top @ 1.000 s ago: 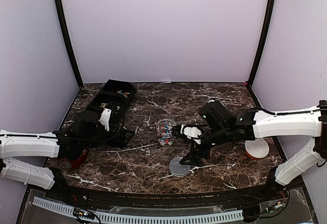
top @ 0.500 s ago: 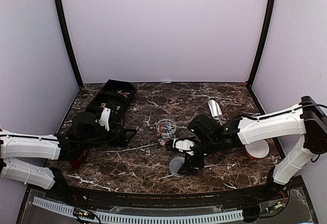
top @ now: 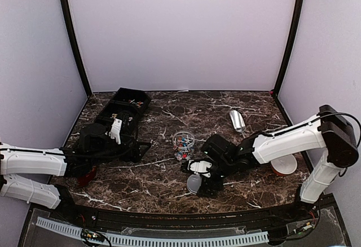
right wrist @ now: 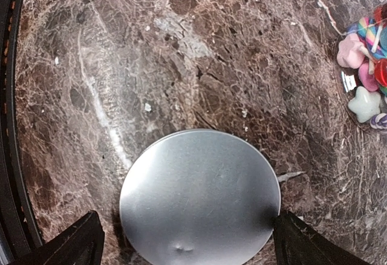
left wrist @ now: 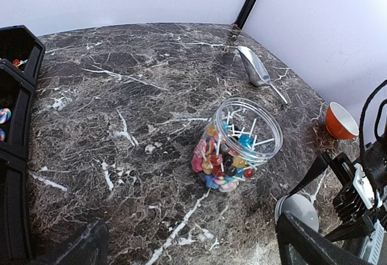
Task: Pack the candies
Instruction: Pick up the box lid from the center of the board.
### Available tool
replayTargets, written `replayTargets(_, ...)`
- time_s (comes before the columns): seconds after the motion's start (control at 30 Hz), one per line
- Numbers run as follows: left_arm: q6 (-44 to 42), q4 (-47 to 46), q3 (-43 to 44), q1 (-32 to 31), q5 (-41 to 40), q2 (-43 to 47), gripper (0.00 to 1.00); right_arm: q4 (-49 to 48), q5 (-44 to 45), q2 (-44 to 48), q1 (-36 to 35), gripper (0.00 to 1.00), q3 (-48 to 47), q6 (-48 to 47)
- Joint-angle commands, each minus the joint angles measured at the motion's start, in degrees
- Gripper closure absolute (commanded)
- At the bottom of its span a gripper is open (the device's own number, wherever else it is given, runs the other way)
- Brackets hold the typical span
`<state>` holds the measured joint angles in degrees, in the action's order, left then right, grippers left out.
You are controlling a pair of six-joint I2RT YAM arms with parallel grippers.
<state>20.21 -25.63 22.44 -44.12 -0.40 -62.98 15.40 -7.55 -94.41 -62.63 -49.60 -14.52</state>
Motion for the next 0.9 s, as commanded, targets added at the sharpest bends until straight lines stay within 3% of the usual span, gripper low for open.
replayTargets(0.0, 0.4, -0.4, -0.3, 0.3, 0.5, 0.6, 0.01, -1.2, 1.8, -1.4, -0.8, 0.02, -1.1, 0.6)
replayTargets(0.87, 1.1, -0.4, -0.1, 0.3, 1.0, -0.5, 0.01, -3.0, 0.8, -1.5, -0.9, 0.02, -1.9, 0.4)
